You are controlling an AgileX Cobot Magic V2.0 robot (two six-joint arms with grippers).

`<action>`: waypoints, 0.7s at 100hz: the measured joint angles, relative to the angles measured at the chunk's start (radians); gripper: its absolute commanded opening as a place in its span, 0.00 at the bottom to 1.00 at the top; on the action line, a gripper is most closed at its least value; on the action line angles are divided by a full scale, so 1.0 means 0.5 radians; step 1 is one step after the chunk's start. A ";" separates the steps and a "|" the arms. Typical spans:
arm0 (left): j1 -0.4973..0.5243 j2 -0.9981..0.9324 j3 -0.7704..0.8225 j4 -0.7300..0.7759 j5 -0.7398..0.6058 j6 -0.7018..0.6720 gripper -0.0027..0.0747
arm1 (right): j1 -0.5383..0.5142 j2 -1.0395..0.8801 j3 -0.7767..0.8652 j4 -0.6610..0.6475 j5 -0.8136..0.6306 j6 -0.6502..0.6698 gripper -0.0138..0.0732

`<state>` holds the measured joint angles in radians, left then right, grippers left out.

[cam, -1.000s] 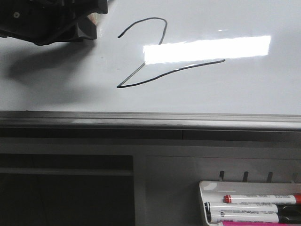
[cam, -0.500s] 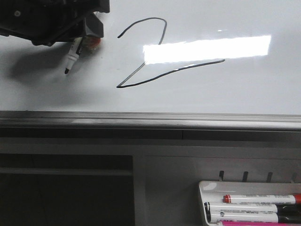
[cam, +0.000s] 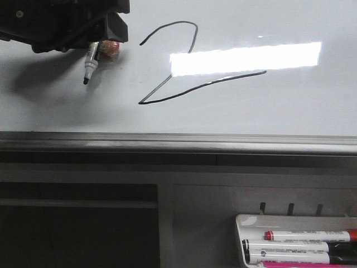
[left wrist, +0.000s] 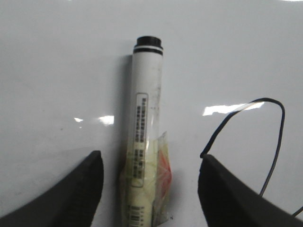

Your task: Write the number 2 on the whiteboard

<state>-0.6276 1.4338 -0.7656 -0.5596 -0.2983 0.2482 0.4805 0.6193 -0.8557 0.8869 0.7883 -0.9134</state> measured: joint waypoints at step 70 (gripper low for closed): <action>0.016 -1.409 0.021 0.541 0.902 0.027 0.37 | 0.000 -0.394 0.249 -0.397 -0.343 0.177 0.08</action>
<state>-0.6198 0.7295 -0.7551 -0.2893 0.1529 0.2619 0.4805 0.4224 -0.7311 0.6884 0.6166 -0.8248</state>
